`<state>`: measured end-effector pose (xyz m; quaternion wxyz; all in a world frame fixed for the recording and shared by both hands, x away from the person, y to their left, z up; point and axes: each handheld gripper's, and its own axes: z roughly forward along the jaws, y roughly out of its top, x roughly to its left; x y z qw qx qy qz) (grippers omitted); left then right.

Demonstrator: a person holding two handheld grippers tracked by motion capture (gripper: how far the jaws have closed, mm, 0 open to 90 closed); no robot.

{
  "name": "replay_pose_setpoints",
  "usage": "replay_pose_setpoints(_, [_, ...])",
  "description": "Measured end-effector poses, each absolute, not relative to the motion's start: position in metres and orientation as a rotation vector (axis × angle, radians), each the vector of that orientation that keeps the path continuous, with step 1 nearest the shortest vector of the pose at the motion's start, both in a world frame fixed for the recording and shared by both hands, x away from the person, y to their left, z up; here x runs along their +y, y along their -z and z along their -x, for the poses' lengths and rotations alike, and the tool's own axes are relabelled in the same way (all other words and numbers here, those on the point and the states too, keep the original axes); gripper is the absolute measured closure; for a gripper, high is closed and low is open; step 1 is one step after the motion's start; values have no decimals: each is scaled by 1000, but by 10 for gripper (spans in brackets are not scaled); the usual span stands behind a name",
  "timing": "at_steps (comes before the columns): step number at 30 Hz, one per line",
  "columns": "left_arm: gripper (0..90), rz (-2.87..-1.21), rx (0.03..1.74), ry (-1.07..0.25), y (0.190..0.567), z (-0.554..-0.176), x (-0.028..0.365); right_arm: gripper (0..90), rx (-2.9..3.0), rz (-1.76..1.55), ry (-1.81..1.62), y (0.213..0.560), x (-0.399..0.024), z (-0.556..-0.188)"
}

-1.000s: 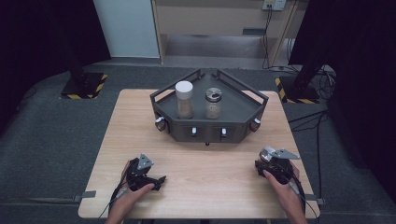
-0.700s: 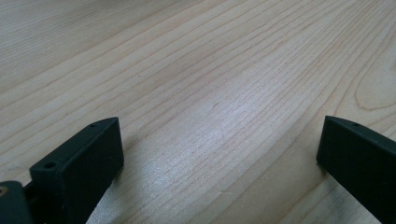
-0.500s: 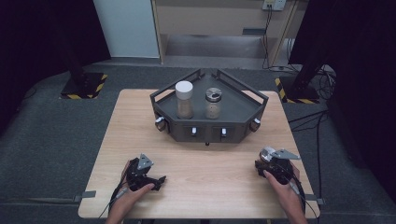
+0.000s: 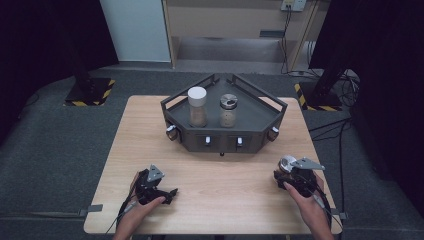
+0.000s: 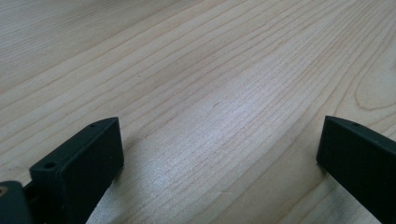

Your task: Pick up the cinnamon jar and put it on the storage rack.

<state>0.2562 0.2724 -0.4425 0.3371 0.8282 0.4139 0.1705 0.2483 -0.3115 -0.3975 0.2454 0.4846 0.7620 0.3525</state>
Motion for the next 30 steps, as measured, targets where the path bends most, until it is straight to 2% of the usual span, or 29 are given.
replay_pose_setpoints(30, [0,-2157,1078,-445,443,-256,273,311,2131,-1221,-986,338,-293,-262])
